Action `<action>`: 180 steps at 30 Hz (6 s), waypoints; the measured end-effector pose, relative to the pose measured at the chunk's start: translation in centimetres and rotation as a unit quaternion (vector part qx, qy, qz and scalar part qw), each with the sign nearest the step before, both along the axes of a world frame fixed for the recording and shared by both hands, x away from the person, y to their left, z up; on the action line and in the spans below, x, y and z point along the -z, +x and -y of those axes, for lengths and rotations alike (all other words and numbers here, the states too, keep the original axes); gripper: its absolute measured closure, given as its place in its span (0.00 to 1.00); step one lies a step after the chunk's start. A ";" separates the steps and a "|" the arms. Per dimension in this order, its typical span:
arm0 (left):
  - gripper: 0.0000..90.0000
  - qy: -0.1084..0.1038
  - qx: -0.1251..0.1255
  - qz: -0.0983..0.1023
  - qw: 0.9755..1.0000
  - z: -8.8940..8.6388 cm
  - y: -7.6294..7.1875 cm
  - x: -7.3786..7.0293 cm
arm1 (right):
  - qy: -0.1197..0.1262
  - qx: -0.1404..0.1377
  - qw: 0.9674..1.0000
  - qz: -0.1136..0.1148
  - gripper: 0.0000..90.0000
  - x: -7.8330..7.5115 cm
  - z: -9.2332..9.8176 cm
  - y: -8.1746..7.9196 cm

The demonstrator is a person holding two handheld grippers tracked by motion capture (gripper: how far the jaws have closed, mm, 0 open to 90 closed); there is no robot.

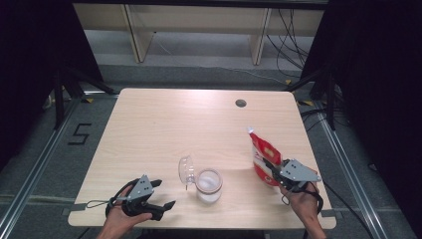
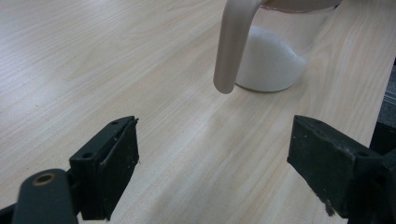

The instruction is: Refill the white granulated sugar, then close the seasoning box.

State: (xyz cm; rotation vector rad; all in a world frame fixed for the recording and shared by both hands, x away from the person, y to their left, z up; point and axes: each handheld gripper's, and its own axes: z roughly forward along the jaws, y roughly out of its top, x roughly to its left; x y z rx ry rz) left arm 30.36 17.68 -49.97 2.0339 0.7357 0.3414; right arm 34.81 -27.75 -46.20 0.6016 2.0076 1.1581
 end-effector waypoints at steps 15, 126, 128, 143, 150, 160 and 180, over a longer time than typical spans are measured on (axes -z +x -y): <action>0.17 0.001 0.000 -0.001 1.000 0.0 0.0 0.0 | 0.025 0.020 0.999 -0.008 0.88 0.4 0.6 -0.5; 0.43 -0.040 -0.026 -0.008 0.999 0.8 0.6 -2.0 | 0.081 0.100 0.980 -0.153 0.22 1.2 1.0 -9.1; 0.50 -0.041 -0.026 -0.003 0.999 0.8 0.7 -2.3 | 0.077 0.092 0.982 -0.145 0.22 1.2 1.1 -9.0; 0.97 -0.045 -0.015 0.030 0.998 2.2 0.8 -4.5 | 0.077 0.089 0.983 -0.142 0.23 1.2 1.2 -8.9; 0.99 -0.038 -0.005 0.039 0.999 2.6 0.9 -4.8 | 0.072 0.084 0.985 -0.131 0.23 1.2 1.2 -8.8; 0.99 -0.044 -0.003 0.040 0.998 3.2 0.8 -5.2 | 0.074 0.086 0.984 -0.140 0.24 1.2 1.1 -8.9; 0.98 -0.043 0.009 0.046 0.998 3.9 0.8 -5.5 | 0.071 0.081 0.984 -0.141 0.24 1.3 1.1 -8.8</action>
